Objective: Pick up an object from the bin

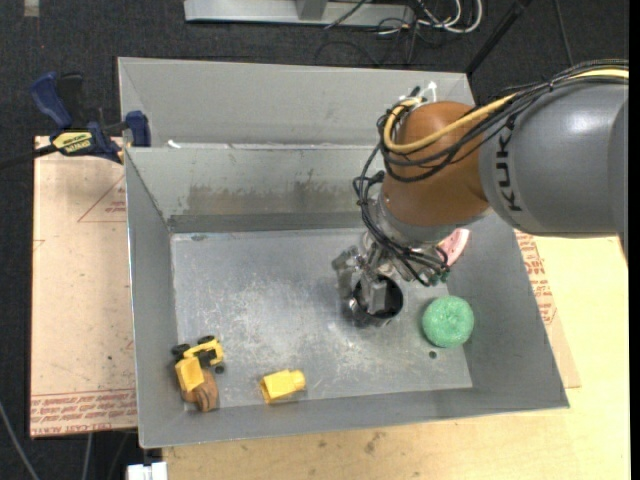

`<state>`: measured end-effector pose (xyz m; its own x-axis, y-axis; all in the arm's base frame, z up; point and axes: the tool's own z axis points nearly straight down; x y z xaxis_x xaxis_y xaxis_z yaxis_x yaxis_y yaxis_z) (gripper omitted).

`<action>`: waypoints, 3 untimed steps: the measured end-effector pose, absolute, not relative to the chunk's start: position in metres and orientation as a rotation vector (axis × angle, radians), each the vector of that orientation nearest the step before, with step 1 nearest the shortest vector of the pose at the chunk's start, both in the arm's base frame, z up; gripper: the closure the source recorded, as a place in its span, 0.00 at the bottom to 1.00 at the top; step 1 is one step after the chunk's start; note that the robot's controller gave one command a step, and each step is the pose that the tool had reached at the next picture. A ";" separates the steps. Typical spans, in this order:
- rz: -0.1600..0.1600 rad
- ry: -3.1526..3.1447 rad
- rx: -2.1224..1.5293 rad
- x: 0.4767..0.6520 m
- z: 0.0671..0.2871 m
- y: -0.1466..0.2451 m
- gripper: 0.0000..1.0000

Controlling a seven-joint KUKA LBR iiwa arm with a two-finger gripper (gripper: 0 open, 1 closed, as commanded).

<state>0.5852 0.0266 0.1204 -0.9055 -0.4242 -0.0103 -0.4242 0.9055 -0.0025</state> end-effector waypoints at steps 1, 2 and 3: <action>0.003 3.079 -0.666 0.592 0.147 0.038 1.00; 0.003 3.071 -0.667 0.596 0.163 0.045 1.00; 0.000 2.989 -0.940 0.562 0.155 0.030 1.00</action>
Offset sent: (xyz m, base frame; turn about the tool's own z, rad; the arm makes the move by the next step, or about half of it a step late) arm 0.0147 -0.0192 0.0570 -0.0444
